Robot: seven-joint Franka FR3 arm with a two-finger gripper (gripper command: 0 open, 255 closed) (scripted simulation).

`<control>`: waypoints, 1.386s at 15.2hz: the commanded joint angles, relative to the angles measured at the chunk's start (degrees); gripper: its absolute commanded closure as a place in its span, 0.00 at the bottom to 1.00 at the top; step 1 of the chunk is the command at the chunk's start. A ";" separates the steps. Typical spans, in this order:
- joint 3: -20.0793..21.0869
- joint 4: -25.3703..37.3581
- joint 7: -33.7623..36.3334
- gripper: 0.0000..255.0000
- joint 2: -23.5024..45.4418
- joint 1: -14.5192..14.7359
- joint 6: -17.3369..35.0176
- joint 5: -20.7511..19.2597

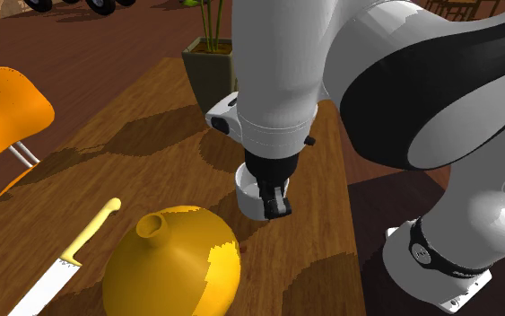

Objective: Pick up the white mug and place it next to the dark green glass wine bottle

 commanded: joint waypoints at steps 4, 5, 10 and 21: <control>0.00 0.00 0.00 1.00 0.00 0.00 0.00 0.00; 0.00 0.00 0.00 1.00 0.00 0.00 0.00 0.00; 0.29 0.81 -0.09 1.00 -1.25 0.02 -2.05 0.22; 1.86 6.26 -0.63 1.00 -6.42 0.28 -12.63 1.52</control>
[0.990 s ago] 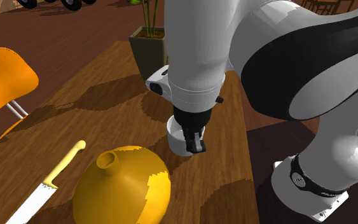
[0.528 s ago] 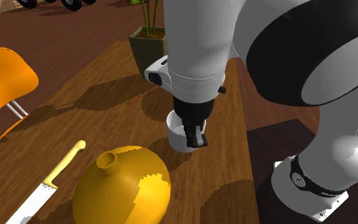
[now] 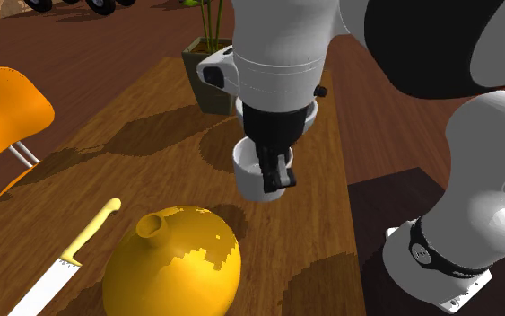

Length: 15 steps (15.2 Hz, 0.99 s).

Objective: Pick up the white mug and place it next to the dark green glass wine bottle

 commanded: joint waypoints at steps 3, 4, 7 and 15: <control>0.57 2.23 -0.19 1.00 -1.47 0.11 -3.72 0.47; 0.70 2.83 -0.24 1.00 -1.75 0.15 -4.60 0.58; 1.08 4.70 -0.39 1.00 -2.46 0.25 -7.17 0.93; 2.01 10.12 -0.80 1.00 -3.59 0.54 -13.70 1.79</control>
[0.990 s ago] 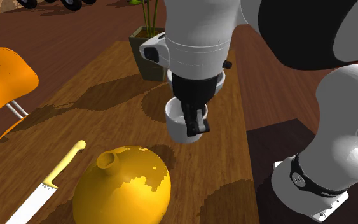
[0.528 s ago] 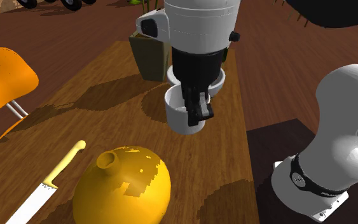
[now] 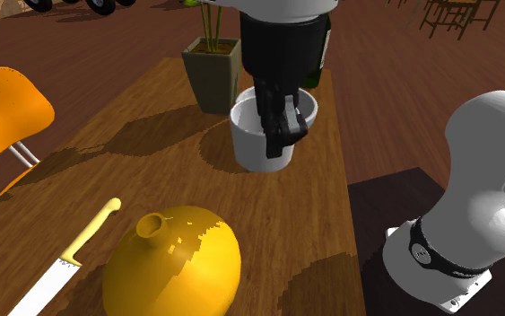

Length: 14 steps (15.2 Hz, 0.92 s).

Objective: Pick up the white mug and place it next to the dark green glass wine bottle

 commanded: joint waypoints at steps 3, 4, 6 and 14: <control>0.58 2.98 -0.06 1.00 -0.28 0.23 -3.29 0.51; 0.69 3.73 -0.12 1.00 -0.30 0.27 -4.06 0.60; 0.88 5.26 -0.22 1.00 -0.31 0.34 -5.58 0.79; 1.59 11.71 -0.67 1.00 0.20 0.64 -11.53 1.48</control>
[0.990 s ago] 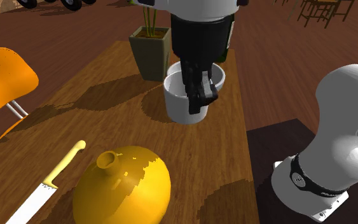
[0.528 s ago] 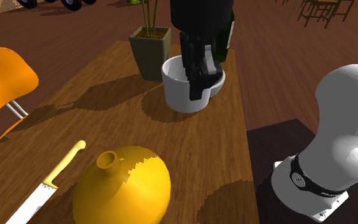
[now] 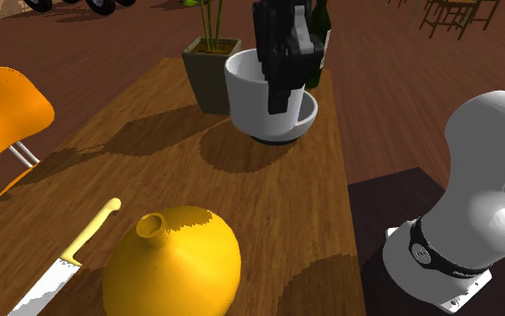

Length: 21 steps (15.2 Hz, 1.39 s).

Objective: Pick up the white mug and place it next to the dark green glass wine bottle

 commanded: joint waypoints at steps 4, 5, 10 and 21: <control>0.43 4.28 -0.27 1.00 0.48 0.17 -3.81 0.40; 0.50 5.16 -0.33 1.00 0.65 0.20 -4.52 0.48; 0.83 9.74 -0.66 1.00 1.65 0.37 -8.10 0.82; 1.33 20.78 -1.48 1.00 4.84 0.73 -15.94 1.48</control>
